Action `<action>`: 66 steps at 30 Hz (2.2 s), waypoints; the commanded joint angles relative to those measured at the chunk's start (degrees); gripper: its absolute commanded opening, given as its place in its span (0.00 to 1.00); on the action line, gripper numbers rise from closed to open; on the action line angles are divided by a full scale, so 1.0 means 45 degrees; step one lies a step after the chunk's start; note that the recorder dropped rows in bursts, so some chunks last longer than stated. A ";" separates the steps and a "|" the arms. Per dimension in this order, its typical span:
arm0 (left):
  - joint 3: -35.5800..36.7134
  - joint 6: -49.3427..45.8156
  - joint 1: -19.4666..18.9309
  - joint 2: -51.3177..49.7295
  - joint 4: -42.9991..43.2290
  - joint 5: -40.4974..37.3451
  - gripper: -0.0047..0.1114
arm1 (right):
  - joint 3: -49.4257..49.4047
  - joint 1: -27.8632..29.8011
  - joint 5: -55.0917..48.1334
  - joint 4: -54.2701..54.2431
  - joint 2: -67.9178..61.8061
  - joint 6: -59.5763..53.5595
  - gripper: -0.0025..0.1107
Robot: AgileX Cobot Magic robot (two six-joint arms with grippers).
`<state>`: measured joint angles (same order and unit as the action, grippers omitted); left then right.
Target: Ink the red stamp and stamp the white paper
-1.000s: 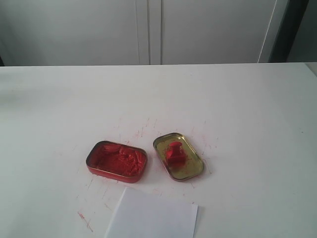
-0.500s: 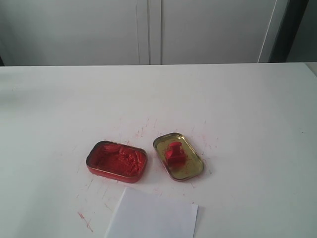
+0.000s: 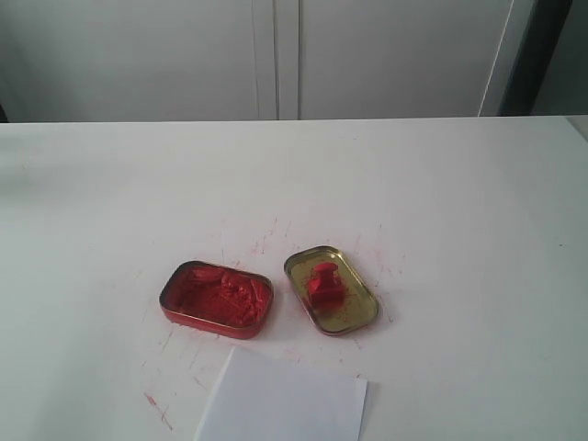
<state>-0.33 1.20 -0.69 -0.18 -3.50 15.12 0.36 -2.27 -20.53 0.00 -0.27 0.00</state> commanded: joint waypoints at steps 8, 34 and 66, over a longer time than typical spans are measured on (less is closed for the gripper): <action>-0.2758 -0.0615 0.0047 -0.0897 -0.0076 -0.3538 0.04 | -0.0080 -0.0004 0.0193 0.0078 0.0059 0.0000 0.02; -1.1201 -0.0615 0.0047 -1.0592 -0.0076 -1.1804 0.04 | -0.0080 -0.0004 0.0193 0.0078 0.0059 0.0000 0.02; -1.7912 -0.2815 0.3339 -2.0542 -0.0902 -1.4405 0.04 | -0.0080 -0.0004 0.0193 0.0078 0.0059 0.0000 0.02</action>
<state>-77.99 -10.77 11.46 -89.91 -6.61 -48.16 0.36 -2.27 -20.53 0.00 -0.27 0.00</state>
